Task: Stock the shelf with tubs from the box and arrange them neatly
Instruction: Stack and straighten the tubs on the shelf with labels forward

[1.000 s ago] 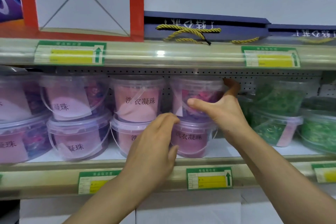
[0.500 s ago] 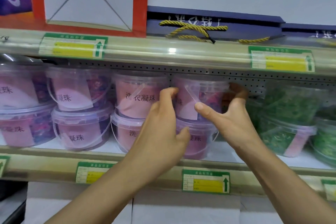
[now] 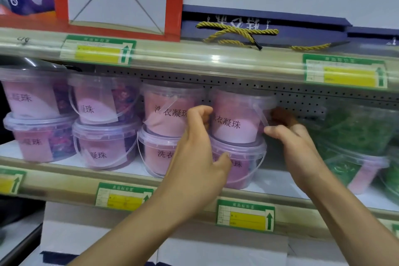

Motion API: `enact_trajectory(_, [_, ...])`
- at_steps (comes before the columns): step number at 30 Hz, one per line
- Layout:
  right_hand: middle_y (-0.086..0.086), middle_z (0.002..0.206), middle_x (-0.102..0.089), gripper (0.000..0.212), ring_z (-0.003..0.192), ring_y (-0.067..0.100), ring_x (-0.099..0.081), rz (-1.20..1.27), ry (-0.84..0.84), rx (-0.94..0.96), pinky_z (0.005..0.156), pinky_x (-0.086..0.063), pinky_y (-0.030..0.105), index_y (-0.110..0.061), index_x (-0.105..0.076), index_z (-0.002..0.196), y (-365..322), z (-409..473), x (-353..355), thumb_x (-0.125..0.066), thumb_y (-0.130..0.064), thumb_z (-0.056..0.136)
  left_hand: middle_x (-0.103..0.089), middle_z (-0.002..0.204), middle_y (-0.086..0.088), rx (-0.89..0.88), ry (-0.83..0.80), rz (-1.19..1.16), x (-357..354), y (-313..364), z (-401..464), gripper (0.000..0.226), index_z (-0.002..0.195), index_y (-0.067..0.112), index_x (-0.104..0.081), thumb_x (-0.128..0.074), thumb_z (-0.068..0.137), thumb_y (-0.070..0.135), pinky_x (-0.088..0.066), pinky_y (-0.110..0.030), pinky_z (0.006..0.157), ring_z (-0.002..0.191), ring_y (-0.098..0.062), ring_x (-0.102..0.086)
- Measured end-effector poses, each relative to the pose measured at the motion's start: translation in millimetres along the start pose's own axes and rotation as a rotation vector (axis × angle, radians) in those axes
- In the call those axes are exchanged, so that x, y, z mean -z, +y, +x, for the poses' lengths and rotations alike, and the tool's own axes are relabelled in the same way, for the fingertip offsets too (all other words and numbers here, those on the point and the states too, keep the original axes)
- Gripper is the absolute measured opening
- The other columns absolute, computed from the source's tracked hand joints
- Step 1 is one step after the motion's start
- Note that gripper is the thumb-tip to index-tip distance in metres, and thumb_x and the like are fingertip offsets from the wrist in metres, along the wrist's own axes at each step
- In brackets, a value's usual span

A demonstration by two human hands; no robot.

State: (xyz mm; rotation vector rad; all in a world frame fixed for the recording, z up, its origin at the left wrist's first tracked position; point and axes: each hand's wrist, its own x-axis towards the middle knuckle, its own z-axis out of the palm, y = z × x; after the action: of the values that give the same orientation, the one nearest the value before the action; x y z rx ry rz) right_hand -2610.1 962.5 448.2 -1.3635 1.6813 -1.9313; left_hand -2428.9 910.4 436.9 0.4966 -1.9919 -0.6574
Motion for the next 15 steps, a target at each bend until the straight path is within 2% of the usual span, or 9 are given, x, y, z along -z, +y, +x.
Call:
enact_trajectory(2, [-0.004,0.126,-0.058,0.085,0.118,0.015,-0.054,-0.098,-0.02,0.038,0.099,-0.043,0.038,-0.027,-0.042,0.13,2,-4,-1,-0.073,-0.06,0.058,-0.035,0.123,0.019,0.025,-0.045,-0.011,-3,0,6,0.067,0.112,0.044,-0.014,-0.062,0.08,0.009,-0.032,-0.012,0.089,0.105,0.006,-0.04])
enact_trajectory(4, [-0.005,0.127,-0.057,0.098,0.118,0.012,-0.055,-0.168,-0.023,0.043,0.1,-0.044,0.04,-0.028,-0.04,0.131,3,-4,-3,-0.074,-0.072,0.05,-0.038,0.127,0.015,0.043,-0.084,-0.051,-5,3,10,0.067,0.115,0.041,-0.016,-0.061,0.079,0.006,-0.037,-0.018,0.092,0.105,0.005,-0.042])
enact_trajectory(6, [-0.006,0.121,-0.062,0.092,0.113,0.01,-0.058,-0.191,-0.019,0.055,0.097,-0.047,0.039,-0.026,-0.045,0.127,2,-2,-4,-0.074,-0.071,0.052,-0.042,0.126,0.014,0.053,-0.084,-0.105,-6,6,10,0.067,0.118,0.037,-0.018,-0.06,0.078,0.004,-0.04,-0.017,0.093,0.102,0.005,-0.046])
enact_trajectory(8, [-0.007,0.116,-0.065,0.079,0.109,0.008,-0.06,-0.12,-0.013,0.076,0.095,-0.047,0.036,-0.023,-0.049,0.124,-1,-1,-3,-0.076,-0.06,0.058,-0.041,0.12,0.023,0.042,-0.057,-0.143,-5,6,6,0.068,0.115,0.042,-0.019,-0.061,0.079,0.003,-0.038,-0.004,0.087,0.106,0.013,-0.046])
enact_trajectory(10, [-0.005,0.114,-0.067,0.067,0.107,0.008,-0.062,-0.043,-0.033,0.064,0.092,-0.048,0.03,-0.019,-0.052,0.121,-2,-1,0,-0.077,-0.047,0.066,-0.04,0.118,0.026,0.031,-0.033,-0.139,-4,4,1,0.07,0.111,0.049,-0.018,-0.064,0.08,0.006,-0.037,0.002,0.08,0.111,0.015,-0.043])
enact_trajectory(12, [-0.001,0.113,-0.068,0.06,0.104,0.011,-0.063,-0.028,-0.076,0.053,0.088,-0.049,0.027,-0.015,-0.055,0.121,-2,-1,1,-0.074,-0.041,0.07,-0.041,0.122,0.02,0.029,-0.02,-0.105,-3,1,-1,0.07,0.11,0.051,-0.016,-0.065,0.08,0.01,-0.039,-0.001,0.081,0.114,0.008,-0.044])
enact_trajectory(15, [-0.001,0.11,-0.069,0.05,0.1,0.009,-0.065,-0.023,-0.086,0.041,0.081,-0.048,0.02,-0.015,-0.056,0.119,-1,-2,0,-0.067,-0.036,0.075,-0.036,0.131,0.014,0.034,-0.045,-0.056,-1,-3,0,0.072,0.11,0.052,-0.014,-0.067,0.08,0.012,-0.038,-0.017,0.096,0.122,0.0,-0.041])
